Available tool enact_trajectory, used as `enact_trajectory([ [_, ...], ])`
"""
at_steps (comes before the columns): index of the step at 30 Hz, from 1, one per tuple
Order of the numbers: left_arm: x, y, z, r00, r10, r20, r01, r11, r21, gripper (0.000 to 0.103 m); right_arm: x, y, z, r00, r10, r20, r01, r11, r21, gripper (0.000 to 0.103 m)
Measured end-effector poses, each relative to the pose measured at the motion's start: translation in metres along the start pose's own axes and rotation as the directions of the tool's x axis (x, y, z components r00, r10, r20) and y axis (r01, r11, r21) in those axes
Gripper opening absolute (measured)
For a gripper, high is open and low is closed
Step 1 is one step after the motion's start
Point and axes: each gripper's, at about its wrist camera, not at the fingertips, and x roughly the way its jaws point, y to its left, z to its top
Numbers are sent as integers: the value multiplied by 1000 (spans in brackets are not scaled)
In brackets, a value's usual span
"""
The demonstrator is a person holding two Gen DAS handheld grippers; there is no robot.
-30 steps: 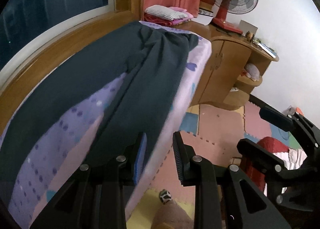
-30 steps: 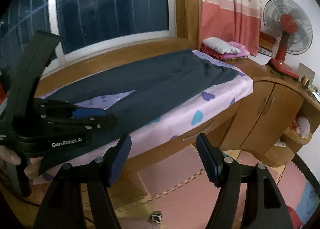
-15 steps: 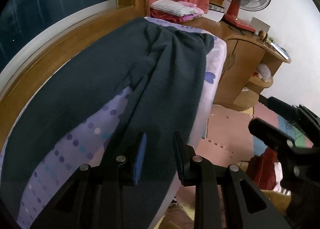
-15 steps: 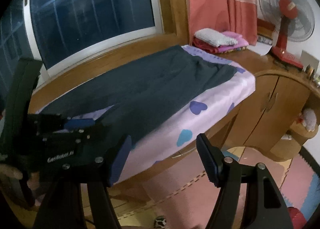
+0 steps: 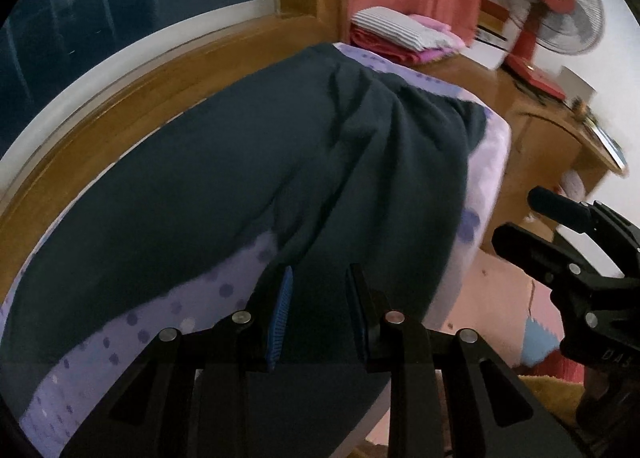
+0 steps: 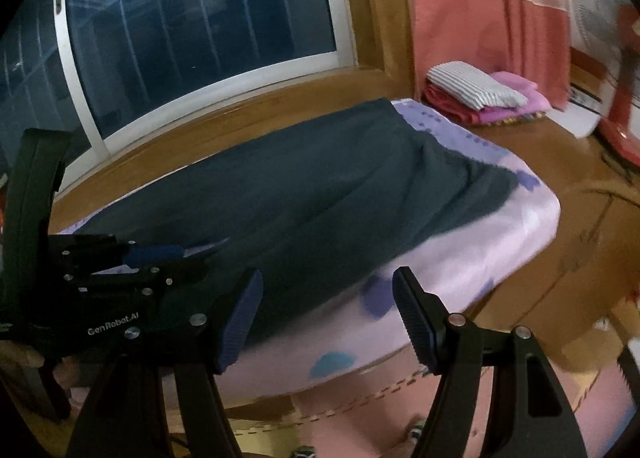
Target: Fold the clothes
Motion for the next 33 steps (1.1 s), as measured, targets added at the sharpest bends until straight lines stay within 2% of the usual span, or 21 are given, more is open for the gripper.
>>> enact_trajectory([
  [5,22,-25,19,998,55,-23,-57,994,-94,28,20,-57,26,997,66,-32,-67,997,-45,68],
  [10,35,-58,23,997,58,-48,-66,981,-185,27,43,-121,45,989,99,-109,-105,993,-57,68],
  [14,36,-87,21,997,46,-58,-55,985,-162,27,61,-173,54,983,105,-153,-109,994,-14,68],
  [17,38,-104,21,996,38,-80,-48,992,-115,27,74,-205,59,972,148,-183,-132,987,97,68],
  [19,41,-110,22,997,16,-72,-23,995,-99,27,85,-216,63,961,200,-190,-171,972,159,68],
  [22,50,-115,23,998,-20,-61,15,997,-81,27,104,-215,68,954,201,-222,-169,973,156,68],
  [25,57,-121,25,999,6,-47,-8,999,-52,27,120,-206,71,941,220,-256,-197,974,111,68],
  [27,59,-125,26,997,43,-58,-46,998,-50,27,125,-203,74,941,210,-264,-191,977,96,68],
  [28,59,-126,25,997,35,-62,-38,998,-53,28,128,-202,75,941,206,-268,-189,978,89,68],
  [29,58,-126,23,997,38,-64,-42,998,-56,28,129,-201,78,938,215,-273,-199,976,86,63],
  [30,57,-125,21,997,47,-67,-51,997,-59,28,131,-201,80,934,224,-278,-209,974,84,30],
  [31,55,-122,18,995,69,-69,-74,994,-77,28,135,-202,84,925,237,-296,-223,971,80,8],
  [32,52,-118,15,993,95,-71,-101,990,-99,28,139,-203,87,916,251,-314,-238,968,78,4],
  [33,47,-113,11,992,111,-67,-119,984,-136,27,137,-207,93,906,290,-309,-267,957,116,4],
])
